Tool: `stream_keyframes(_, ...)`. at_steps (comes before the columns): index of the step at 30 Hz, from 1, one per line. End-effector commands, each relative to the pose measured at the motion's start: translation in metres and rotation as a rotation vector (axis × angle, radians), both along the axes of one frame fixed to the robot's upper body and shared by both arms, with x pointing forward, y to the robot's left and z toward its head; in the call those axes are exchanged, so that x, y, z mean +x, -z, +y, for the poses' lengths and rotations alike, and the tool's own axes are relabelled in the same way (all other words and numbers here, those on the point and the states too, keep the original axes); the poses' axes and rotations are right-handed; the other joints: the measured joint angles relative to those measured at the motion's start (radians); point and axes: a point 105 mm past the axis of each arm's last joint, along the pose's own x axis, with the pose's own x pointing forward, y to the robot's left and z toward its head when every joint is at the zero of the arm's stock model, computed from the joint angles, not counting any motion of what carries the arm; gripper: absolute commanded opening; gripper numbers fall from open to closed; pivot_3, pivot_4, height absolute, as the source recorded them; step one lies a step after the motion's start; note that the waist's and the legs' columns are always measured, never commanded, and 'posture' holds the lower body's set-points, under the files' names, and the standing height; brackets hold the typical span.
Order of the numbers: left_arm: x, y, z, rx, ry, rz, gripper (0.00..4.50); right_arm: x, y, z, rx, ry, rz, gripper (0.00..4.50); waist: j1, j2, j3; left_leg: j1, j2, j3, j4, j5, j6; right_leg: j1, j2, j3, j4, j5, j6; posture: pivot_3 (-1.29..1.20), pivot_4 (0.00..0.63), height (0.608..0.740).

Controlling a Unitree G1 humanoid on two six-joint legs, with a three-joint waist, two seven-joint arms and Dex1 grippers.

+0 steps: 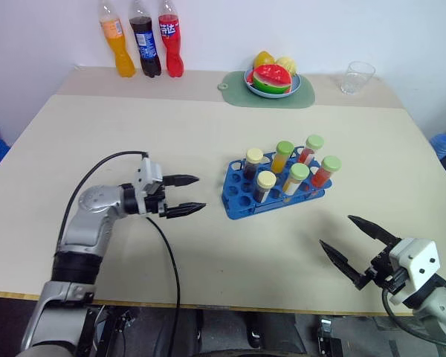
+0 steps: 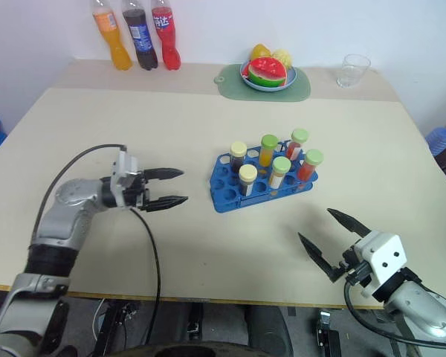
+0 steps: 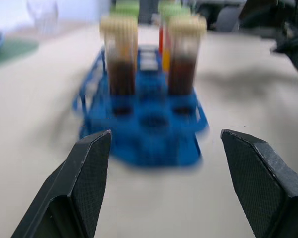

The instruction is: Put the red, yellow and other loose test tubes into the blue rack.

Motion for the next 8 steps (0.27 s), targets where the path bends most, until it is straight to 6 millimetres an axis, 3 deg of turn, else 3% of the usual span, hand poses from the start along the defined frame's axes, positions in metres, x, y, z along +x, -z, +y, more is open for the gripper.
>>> stream_keyframes(1, -0.005, -0.015, 0.01, -0.013, -0.044, -0.031, 3.62, -0.006, -0.009, -0.012, 0.011, 0.038, -0.025, 4.21, -0.002, 0.0, 0.0, 0.0, 0.0, 0.0, 0.0, 0.0, 0.0, 0.0, 0.0, 0.0, 0.0, 0.0, 0.0, 0.0, 0.15, 0.74)
stream_keyframes(8, -0.019, -0.009, 0.016, 0.008, -0.091, -0.001, 3.62, -0.011, -0.012, -0.024, 0.023, 0.062, -0.009, 4.21, -0.004, 0.0, 0.0, 0.001, 0.001, 0.001, -0.001, 0.0, 0.0, -0.001, 0.0, 0.0, 0.0, 0.0, 0.0, 0.0, 0.15, 0.74)
